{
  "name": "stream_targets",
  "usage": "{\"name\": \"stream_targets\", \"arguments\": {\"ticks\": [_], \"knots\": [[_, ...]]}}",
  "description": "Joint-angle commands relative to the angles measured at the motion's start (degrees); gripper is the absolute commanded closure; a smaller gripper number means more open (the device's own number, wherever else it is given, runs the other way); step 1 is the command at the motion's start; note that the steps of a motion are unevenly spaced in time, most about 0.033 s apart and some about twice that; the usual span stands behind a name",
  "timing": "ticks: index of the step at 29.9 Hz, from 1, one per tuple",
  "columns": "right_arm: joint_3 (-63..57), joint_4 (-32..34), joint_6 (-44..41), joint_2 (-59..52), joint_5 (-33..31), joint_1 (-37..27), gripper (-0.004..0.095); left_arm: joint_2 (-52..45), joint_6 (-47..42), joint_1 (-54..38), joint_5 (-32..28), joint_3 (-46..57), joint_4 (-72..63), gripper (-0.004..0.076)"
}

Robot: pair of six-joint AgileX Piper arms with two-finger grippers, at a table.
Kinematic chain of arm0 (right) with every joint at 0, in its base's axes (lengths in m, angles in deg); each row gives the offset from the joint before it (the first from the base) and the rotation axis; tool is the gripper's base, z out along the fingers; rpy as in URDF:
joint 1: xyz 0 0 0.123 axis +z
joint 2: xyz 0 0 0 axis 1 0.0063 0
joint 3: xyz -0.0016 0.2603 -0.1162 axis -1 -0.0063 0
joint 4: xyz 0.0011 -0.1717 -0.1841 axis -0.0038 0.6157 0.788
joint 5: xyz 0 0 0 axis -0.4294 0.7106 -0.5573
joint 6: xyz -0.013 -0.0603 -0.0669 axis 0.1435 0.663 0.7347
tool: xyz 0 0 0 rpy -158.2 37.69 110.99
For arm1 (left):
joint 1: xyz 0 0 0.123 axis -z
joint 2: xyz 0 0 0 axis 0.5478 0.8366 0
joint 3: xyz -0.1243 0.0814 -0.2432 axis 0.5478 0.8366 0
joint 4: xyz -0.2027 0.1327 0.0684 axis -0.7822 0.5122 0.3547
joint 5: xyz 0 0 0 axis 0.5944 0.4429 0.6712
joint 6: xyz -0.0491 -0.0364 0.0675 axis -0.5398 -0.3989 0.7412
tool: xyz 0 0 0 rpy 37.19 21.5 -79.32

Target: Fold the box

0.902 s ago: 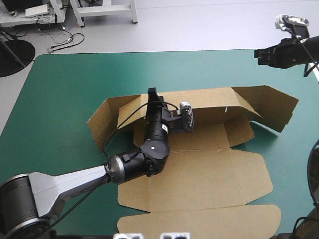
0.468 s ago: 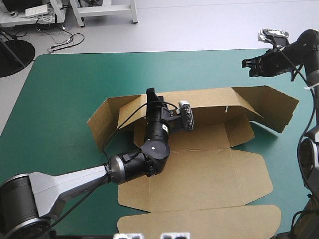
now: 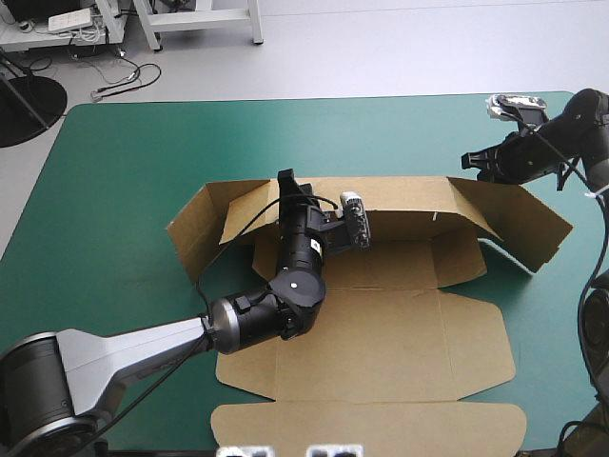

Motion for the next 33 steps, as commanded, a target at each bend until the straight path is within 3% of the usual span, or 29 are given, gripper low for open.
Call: {"name": "stream_targets", "arguments": {"ticks": [1,9,14,23,25,28,33], "knots": [[-1.17,-0.71,0.93,-4.48,-2.02,-0.13,0.0927,-2.37,-3.33,0.33,2.11,-1.3,1.14,0.0734],[-2.72,1.22,0.93,-7.09,-2.02,-0.22,0.0927,-2.37,-19.88,0.33,1.77,-1.3,0.35,0.0734],[-2.86,1.04,0.8,-8.18,-2.02,-1.29,0.0927,-2.37,-25.3,0.33,1.77,-1.3,0.35,0.0734],[-8.77,0.23,3.62,-11.85,-2.02,-4.87,0.0928,-2.37,-27.06,0.33,1.12,-1.3,0.44,0.0734],[-11.7,-2.69,6.08,-12.47,-2.02,-5.76,0.0928,-2.37,-27.06,0.33,0.25,-1.3,0.44,0.0734],[-14.85,-12.27,10.7,-13.32,-1.92,-7.18,0.0928,-2.37,-26.92,0.33,-1.1,-1.3,0.44,0.0734],[-18.08,-12.14,11.23,-13.87,-1.92,-7.17,0.0928,-2.37,-26.92,0.33,-1.19,-1.3,0.44,0.0734]]}}
